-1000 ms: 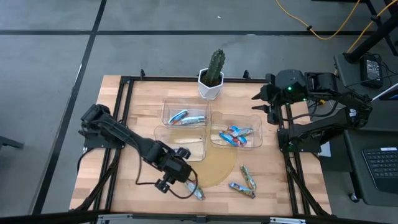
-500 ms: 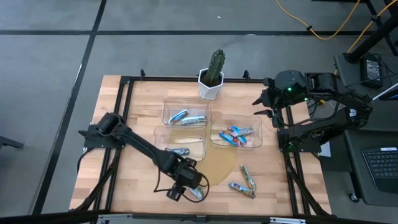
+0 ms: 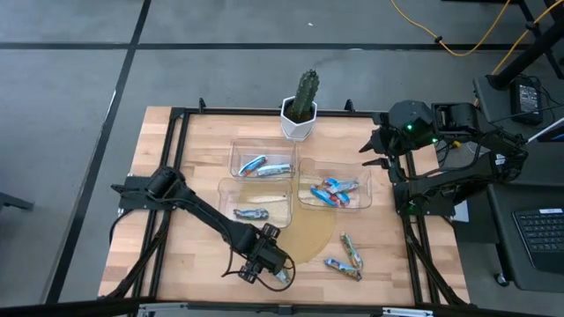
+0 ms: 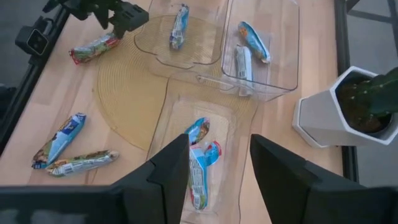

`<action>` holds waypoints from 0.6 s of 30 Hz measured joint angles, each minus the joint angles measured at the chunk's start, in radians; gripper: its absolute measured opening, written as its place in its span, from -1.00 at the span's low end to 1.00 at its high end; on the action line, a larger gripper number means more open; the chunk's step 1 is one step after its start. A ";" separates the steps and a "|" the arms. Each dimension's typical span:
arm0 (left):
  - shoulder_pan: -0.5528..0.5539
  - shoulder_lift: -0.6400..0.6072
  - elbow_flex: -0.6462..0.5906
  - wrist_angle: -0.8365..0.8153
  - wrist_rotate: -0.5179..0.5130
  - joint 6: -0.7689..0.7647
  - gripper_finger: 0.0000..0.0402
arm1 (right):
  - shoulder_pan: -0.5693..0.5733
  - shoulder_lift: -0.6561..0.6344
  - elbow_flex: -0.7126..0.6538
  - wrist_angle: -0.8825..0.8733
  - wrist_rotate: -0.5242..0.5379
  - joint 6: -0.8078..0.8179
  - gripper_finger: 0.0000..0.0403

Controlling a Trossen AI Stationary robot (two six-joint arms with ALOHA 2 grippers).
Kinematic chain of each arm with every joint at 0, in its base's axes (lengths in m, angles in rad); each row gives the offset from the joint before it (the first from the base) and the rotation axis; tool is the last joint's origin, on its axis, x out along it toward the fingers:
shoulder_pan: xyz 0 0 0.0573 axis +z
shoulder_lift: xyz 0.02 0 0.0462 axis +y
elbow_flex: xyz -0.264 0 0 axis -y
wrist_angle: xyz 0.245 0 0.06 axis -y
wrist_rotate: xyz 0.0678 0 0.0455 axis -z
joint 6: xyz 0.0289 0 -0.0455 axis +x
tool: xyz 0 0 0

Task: Pick and place Granola Bars by type
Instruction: Put the red granola bar into the right bin

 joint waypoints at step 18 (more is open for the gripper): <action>0.000 0.015 0.048 0.017 -0.047 -0.005 -0.45 | 0.000 0.000 0.000 -0.008 -0.024 -0.026 -0.14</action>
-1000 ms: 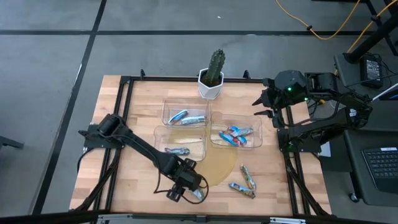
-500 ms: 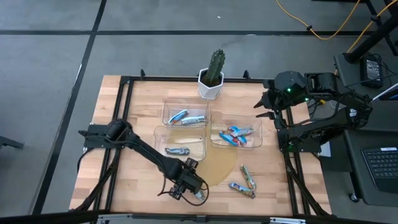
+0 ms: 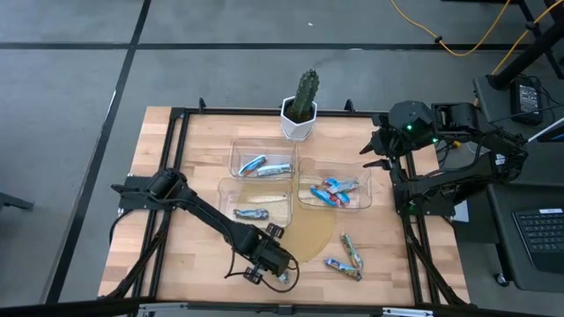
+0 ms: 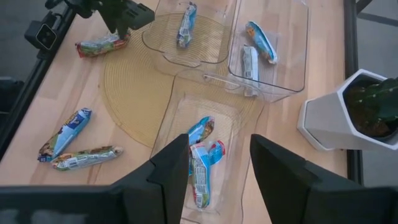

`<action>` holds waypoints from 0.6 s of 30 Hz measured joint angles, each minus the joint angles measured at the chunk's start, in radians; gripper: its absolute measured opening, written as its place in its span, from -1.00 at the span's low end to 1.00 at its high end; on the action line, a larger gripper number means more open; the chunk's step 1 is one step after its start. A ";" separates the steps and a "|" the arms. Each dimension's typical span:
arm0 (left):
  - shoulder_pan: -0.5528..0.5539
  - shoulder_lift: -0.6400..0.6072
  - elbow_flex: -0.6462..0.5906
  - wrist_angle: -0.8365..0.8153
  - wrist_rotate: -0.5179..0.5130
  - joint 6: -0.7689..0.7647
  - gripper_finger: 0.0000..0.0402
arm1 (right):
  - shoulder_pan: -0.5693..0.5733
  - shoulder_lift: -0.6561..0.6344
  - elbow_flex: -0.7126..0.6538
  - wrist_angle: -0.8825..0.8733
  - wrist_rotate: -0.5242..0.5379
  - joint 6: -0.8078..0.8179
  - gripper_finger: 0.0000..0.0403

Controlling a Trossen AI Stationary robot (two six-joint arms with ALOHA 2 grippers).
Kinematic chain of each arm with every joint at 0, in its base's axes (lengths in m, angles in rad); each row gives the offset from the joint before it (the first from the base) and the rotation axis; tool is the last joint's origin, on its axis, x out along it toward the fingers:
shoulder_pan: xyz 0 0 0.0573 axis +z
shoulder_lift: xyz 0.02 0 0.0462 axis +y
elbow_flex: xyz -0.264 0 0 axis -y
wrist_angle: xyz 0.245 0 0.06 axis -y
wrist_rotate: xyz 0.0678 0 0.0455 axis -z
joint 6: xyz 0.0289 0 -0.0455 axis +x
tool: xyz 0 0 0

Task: Pick and place Granola Bars by type
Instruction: Put the red granola bar into the right bin

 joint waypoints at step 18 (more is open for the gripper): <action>-0.003 -0.002 0.038 0.012 0.059 0.092 -0.32 | 0.000 0.000 0.000 0.000 0.000 -0.012 -0.14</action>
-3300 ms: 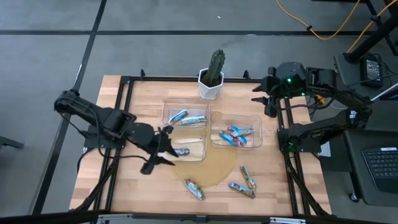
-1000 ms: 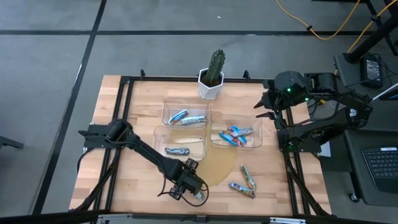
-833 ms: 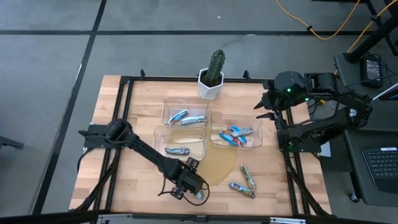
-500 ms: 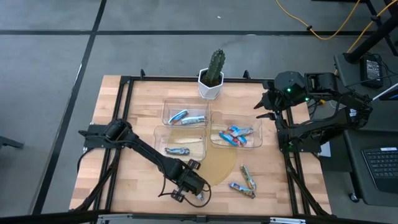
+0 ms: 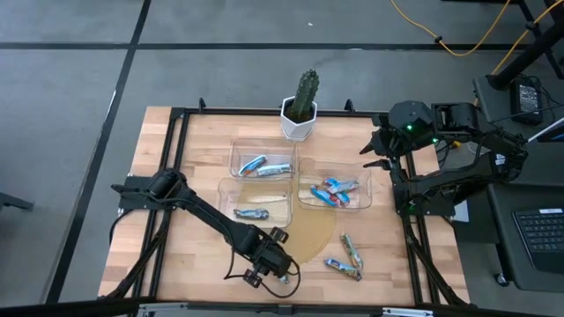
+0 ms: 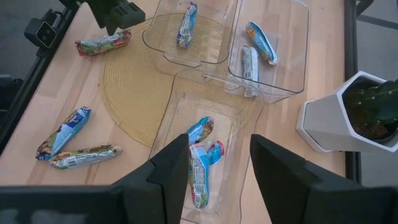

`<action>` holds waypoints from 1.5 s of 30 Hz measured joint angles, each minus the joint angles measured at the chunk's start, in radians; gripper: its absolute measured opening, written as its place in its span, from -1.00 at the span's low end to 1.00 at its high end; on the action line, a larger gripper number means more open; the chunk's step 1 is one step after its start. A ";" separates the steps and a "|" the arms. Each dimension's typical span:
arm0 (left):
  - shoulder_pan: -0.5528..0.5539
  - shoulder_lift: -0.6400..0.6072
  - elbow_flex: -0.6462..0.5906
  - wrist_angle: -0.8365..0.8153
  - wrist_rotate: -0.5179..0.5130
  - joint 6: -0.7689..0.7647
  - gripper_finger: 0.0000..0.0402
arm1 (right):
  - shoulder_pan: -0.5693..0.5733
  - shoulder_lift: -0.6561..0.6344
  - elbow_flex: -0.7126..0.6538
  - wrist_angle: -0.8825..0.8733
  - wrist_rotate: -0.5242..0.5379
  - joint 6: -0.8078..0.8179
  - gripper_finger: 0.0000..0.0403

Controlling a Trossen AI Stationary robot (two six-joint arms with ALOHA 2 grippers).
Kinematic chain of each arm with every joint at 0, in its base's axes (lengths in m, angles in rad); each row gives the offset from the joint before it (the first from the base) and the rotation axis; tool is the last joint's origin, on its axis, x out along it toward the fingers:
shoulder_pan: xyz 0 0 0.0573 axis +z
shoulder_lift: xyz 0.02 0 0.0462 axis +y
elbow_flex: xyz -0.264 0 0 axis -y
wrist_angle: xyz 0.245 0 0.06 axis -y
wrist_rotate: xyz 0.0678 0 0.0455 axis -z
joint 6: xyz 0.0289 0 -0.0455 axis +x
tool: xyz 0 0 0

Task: Pick and place Granola Bars by type
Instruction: Put the red granola bar into the right bin

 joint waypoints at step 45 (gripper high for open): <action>0.001 0.084 0.204 -0.215 -0.077 -0.109 -0.91 | 0.000 0.000 0.000 0.000 0.000 0.006 -0.14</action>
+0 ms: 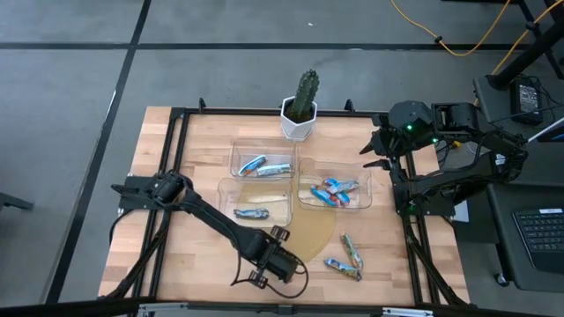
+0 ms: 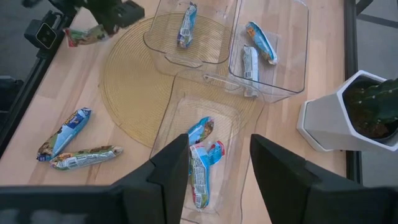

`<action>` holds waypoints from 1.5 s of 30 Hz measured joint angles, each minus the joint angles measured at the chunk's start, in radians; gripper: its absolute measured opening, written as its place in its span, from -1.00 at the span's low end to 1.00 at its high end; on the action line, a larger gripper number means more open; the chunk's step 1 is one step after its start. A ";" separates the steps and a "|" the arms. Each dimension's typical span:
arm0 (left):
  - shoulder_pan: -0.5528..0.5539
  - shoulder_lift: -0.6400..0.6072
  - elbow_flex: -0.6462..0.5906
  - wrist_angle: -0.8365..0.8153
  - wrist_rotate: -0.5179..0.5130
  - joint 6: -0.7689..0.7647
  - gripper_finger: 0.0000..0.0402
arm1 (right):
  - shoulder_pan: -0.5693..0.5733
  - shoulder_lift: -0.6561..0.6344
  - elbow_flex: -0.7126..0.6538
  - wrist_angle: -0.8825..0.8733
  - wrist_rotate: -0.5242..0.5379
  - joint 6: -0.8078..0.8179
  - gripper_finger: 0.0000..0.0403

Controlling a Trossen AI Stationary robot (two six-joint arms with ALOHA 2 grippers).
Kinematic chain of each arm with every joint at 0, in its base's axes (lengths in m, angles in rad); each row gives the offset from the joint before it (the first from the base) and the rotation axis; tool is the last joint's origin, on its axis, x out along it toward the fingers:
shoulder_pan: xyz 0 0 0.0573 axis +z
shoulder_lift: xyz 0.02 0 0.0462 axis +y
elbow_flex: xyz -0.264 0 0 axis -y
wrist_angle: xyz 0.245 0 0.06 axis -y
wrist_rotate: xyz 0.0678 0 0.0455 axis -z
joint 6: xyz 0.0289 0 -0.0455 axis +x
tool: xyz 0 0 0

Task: Pick and place Granola Bars by type
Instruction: Put the red granola bar into the right bin

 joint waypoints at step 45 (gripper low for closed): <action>0.384 -0.150 0.540 -0.367 -0.551 0.215 -0.93 | 0.000 -0.134 -0.406 0.791 -0.056 0.165 0.03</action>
